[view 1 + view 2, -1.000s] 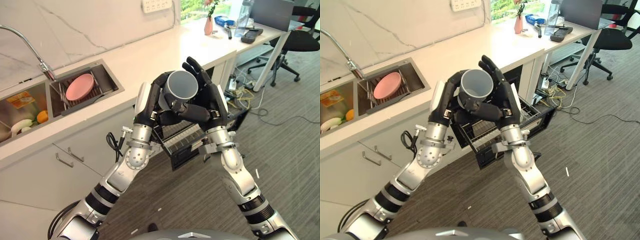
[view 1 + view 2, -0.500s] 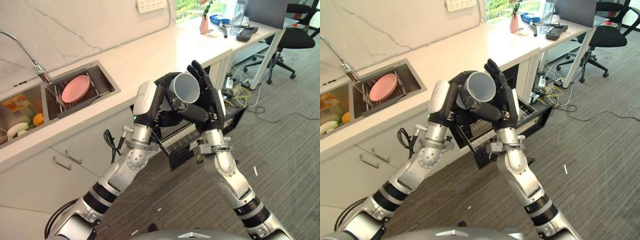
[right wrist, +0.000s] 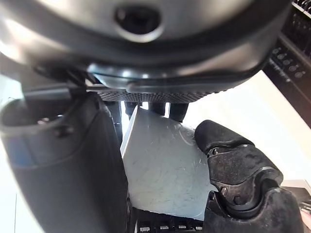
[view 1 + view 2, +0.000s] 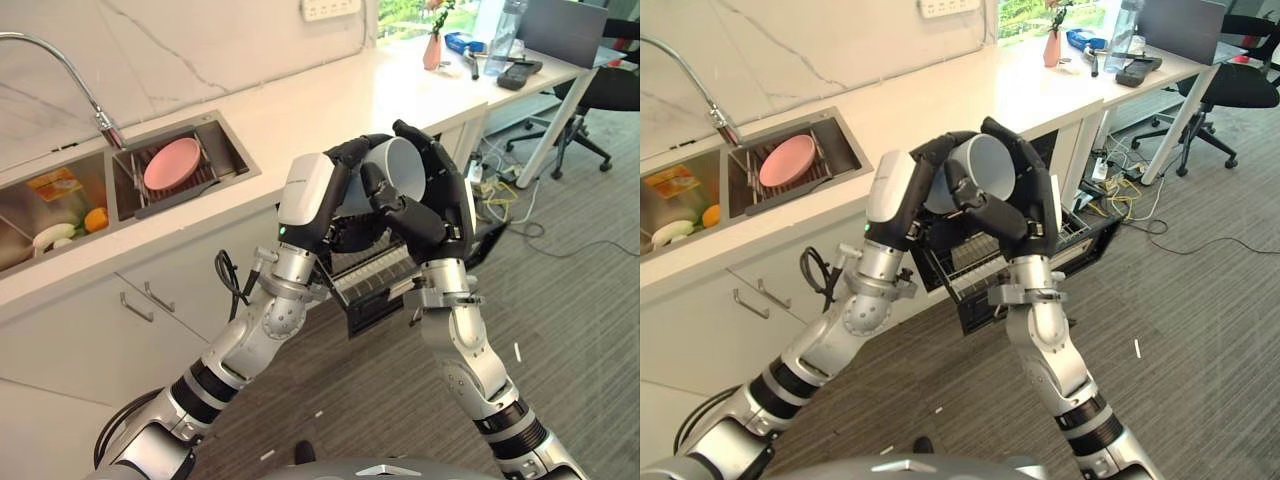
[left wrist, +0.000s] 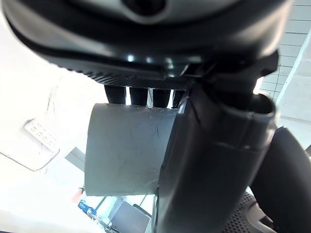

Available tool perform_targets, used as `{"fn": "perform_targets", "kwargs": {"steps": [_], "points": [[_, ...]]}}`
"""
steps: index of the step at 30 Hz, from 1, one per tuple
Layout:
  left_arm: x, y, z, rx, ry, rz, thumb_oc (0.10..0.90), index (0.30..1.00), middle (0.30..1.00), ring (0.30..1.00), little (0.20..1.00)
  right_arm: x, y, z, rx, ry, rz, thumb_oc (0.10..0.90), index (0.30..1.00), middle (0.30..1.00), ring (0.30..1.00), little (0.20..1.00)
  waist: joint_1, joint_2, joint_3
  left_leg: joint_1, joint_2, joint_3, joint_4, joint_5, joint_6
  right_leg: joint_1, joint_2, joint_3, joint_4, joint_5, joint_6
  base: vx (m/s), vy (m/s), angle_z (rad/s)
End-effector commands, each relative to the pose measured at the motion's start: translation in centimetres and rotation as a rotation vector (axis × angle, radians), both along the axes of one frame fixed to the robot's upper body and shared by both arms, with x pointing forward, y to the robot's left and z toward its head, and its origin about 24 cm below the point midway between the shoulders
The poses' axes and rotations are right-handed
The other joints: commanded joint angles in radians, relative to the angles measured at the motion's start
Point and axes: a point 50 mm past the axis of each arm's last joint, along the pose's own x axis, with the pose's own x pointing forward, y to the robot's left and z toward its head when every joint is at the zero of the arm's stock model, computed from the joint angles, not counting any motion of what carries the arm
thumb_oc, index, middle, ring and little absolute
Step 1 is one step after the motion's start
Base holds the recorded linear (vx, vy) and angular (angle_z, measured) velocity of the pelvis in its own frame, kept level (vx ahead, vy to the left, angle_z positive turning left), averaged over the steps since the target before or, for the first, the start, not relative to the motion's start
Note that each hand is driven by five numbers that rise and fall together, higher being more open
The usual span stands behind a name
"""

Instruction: Place the dishes in the dishwasher.

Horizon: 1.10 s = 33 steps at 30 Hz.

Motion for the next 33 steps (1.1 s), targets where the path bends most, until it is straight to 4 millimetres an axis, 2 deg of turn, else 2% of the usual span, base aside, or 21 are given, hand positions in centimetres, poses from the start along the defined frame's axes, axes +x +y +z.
{"fn": "perform_targets", "kwargs": {"steps": [1, 6, 7, 8, 13, 18, 19, 22, 27, 29, 33], "points": [[-4.6, -4.1, 9.0, -0.134, -0.5, -0.339, 0.4, 0.3, 0.3, 0.3, 0.3, -0.5, 1.1, 2.8, 0.102, -0.121, 0.053, 0.4, 0.3, 0.3, 0.3, 0.3, 0.031, -0.073, -0.042, 0.065, 0.041, 0.011, 0.004, -0.081, -0.062, 0.006, -0.075, -0.01, -0.108, 0.12, 0.104, 0.0, 0.002, 0.06], [-4.5, -3.8, 8.5, -0.151, -0.454, -0.336, 0.4, 0.3, 0.3, 0.3, 0.3, -0.7, 0.9, 3.2, 0.12, -0.159, 0.04, 0.4, 0.3, 0.3, 0.3, 0.3, 0.039, -0.072, -0.041, 0.066, 0.042, 0.007, 0.004, -0.082, -0.063, 0.01, -0.076, -0.017, -0.108, 0.119, 0.104, 0.0, 0.001, 0.02], [-4.4, -3.8, 8.4, -0.154, -0.44, -0.34, 0.551, 0.526, 0.526, 0.526, 0.526, -0.8, 0.8, 3.4, 0.133, -0.183, 0.041, 0.4, 0.3, 0.3, 0.3, 0.3, 0.041, -0.071, -0.041, 0.067, 0.042, 0.006, 0.004, -0.082, -0.063, 0.011, -0.076, -0.018, -0.108, 0.119, 0.104, 0.0, 0.0, 0.0], [-4.3, -3.9, 8.3, -0.161, -0.405, -0.359, 0.8, 0.9, 0.9, 0.9, 0.9, -1.0, 0.6, 3.7, 0.159, -0.213, 0.049, 0.4, 0.3, 0.3, 0.3, 0.3, 0.042, -0.069, -0.04, 0.068, 0.042, 0.006, 0.004, -0.082, -0.062, 0.012, -0.077, -0.02, -0.108, 0.119, 0.104, 0.0, 0.0, 0.0], [-3.7, -3.5, 7.5, -0.195, -0.314, -0.351, 0.8, 0.9, 0.9, 0.9, 0.9, -1.1, -0.2, 4.3, 0.167, -0.304, 0.018, 0.4, 0.3, 0.3, 0.3, 0.3, 0.053, -0.065, -0.042, 0.071, 0.042, 0.003, 0.004, -0.085, -0.061, 0.016, -0.078, -0.031, -0.108, 0.118, 0.102, 0.0, 0.001, 0.01], [-3.4, -3.4, 7.2, -0.2, -0.281, -0.34, 0.8, 0.9, 0.9, 0.9, 0.9, -1.1, -0.4, 4.5, 0.194, -0.317, 0.025, 0.4, 0.3, 0.3, 0.3, 0.3, 0.058, -0.063, -0.043, 0.073, 0.041, 0.003, 0.004, -0.085, -0.062, 0.022, -0.08, -0.037, -0.108, 0.116, 0.102, 0.01, 0.002, 0.02], [-3.1, -3.5, 6.8, -0.206, -0.225, -0.343, 0.8, 0.9, 0.9, 0.9, 0.9, -1.1, -0.4, 4.3, 0.303, -0.3, 0.054, 0.4, 0.3, 0.3, 0.3, 0.3, 0.061, -0.061, -0.045, 0.074, 0.039, 0.001, 0.004, -0.087, -0.062, 0.026, -0.08, -0.041, -0.108, 0.113, 0.101, 0.02, 0.004, 0.06], [-3.0, -3.3, 6.4, -0.199, -0.21, -0.33, 0.8, 0.9, 0.9, 0.9, 0.9, -1.1, -0.6, 3.6, 0.48, -0.28, 0.09, 0.4, 0.3, 0.3, 0.3, 0.3, 0.064, -0.058, -0.045, 0.074, 0.038, -0.003, 0.004, -0.088, -0.061, 0.027, -0.082, -0.046, -0.108, 0.112, 0.1, 0.01, 0.007, 0.06], [-2.8, -3.1, 6.0, -0.195, -0.179, -0.317, 0.8, 0.9, 0.9, 0.9, 0.9, -1.1, -1.1, 3.0, 0.579, -0.265, 0.081, 0.4, 0.3, 0.3, 0.3, 0.3, 0.07, -0.056, -0.045, 0.071, 0.036, -0.007, 0.004, -0.086, -0.061, 0.028, -0.083, -0.052, -0.108, 0.111, 0.1, 0.01, 0.003, 0.03], [-2.8, -2.9, 5.6, -0.206, -0.154, -0.315, 0.8, 0.9, 0.9, 0.9, 0.9, -1.0, -1.0, 2.4, 0.691, -0.225, 0.098, 0.4, 0.3, 0.3, 0.3, 0.3, 0.072, -0.056, -0.045, 0.07, 0.035, -0.01, 0.004, -0.086, -0.062, 0.028, -0.084, -0.054, -0.108, 0.11, 0.1, 0.01, 0.008, 0.04], [-2.8, -2.5, 5.2, -0.217, -0.134, -0.301, 0.8, 0.9, 0.9, 0.9, 0.9, -0.9, -1.8, 2.3, 0.729, -0.242, 0.073, 0.4, 0.3, 0.3, 0.3, 0.3, 0.075, -0.057, -0.045, 0.069, 0.035, -0.011, 0.004, -0.085, -0.062, 0.028, -0.086, -0.056, -0.108, 0.111, 0.101, 0.0, 0.0, 0.0]]}}
